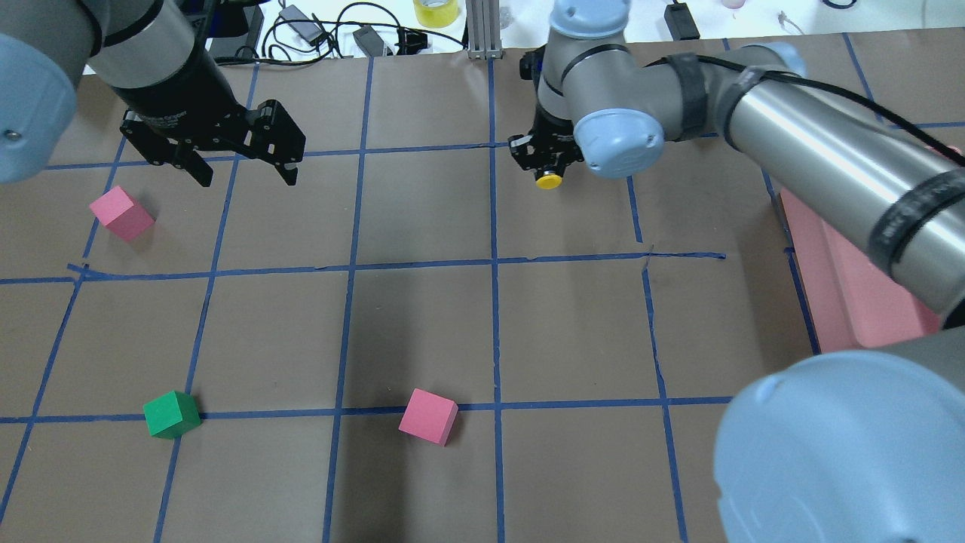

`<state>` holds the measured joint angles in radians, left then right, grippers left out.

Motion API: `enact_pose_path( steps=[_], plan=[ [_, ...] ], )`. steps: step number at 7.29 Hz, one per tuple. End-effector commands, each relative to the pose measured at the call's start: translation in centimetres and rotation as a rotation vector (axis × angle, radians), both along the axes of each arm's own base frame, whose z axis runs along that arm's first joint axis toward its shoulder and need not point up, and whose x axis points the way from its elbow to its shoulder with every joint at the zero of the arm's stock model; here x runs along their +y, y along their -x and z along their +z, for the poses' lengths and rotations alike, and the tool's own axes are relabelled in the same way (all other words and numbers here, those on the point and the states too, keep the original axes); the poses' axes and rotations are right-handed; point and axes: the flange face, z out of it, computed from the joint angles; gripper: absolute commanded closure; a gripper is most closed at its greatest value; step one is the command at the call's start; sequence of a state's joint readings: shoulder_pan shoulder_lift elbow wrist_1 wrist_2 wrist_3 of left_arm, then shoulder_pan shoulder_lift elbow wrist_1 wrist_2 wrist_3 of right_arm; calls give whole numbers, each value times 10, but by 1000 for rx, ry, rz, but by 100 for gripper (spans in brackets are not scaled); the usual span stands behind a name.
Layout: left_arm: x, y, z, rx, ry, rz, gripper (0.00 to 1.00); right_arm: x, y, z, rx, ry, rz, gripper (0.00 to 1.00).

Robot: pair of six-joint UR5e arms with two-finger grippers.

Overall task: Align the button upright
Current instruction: 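Carry the button out of the tray toward the table center with the right gripper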

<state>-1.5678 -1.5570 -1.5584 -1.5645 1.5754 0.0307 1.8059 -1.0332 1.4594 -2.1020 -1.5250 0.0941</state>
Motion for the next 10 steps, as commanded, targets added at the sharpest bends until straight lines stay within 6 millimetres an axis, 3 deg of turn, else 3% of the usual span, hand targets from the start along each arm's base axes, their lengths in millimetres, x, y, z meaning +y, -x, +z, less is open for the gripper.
enact_pose_path(
  steps=[1,3,4,7,9,10],
  plan=[
    [0,0,0,1,1,0,0,3,-49,-21,-8,-15,-2,100],
    [0,0,0,1,0,0,0,4,-71,-54,-11,-8,26,100],
    [0,0,-1,0,-2,0,0,8,-77,-59,-53,-32,9,100],
    [2,1,-4,-3,-5,3,0,11,-78,-68,-55,-51,14,100],
    [15,4,-14,2,-17,72,0,17,-74,-82,-33,-73,9,100],
    [16,8,-18,2,21,65,0,18,-75,-82,-36,-73,7,83]
  ],
)
